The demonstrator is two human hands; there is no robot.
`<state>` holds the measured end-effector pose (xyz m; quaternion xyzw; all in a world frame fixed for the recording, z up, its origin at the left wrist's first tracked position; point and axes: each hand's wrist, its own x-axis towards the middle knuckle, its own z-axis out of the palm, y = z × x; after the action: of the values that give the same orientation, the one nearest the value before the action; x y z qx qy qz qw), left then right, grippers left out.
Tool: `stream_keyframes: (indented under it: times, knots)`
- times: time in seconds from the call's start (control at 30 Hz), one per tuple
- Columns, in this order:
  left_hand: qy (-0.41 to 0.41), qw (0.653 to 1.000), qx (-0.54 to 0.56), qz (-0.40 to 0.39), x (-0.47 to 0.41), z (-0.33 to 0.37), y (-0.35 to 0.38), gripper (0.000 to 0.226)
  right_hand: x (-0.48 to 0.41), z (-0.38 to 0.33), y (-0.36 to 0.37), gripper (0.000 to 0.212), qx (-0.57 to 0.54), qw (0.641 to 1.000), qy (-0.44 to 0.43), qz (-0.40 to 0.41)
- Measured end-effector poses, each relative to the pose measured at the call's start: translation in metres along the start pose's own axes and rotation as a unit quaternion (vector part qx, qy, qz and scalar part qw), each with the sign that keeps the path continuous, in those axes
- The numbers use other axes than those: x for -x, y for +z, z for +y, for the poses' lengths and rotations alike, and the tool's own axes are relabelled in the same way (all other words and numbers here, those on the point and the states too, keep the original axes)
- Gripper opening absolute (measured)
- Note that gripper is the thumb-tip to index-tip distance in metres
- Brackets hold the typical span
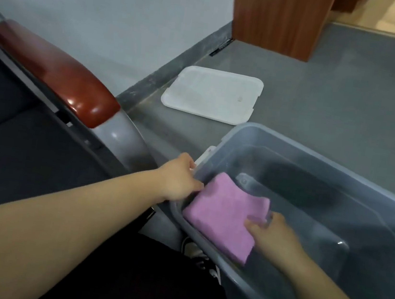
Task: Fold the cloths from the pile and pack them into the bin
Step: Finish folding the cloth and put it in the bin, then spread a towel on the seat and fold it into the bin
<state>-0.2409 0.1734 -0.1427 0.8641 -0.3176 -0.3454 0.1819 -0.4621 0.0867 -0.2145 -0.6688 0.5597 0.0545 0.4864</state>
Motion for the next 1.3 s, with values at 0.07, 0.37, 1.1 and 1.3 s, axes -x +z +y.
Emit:
stream_keyframes:
  times: [0.07,0.37,1.1,1.3]
  knots:
    - [-0.014,1.0,0.013,-0.005,0.009,-0.007,-0.008,0.044,-0.003,-0.004,-0.006,0.073,0.038,0.999,-0.016,0.0]
    - [0.056,0.976,0.139,0.159,0.13,-0.068,-0.08,0.036,0.058,-0.122,-0.004,0.025,-0.007,0.95,-0.31,-0.041]
    - [-0.284,0.783,0.036,0.551,0.497,-0.396,-0.206,0.038,0.38,-0.345,0.392,0.013,0.234,0.665,-0.628,-0.331]
    - [-0.454,0.677,-0.035,0.578,0.543,-0.455,-0.209,0.058,0.434,-0.367,0.509,0.047,0.271,0.664,-0.61,-0.337]
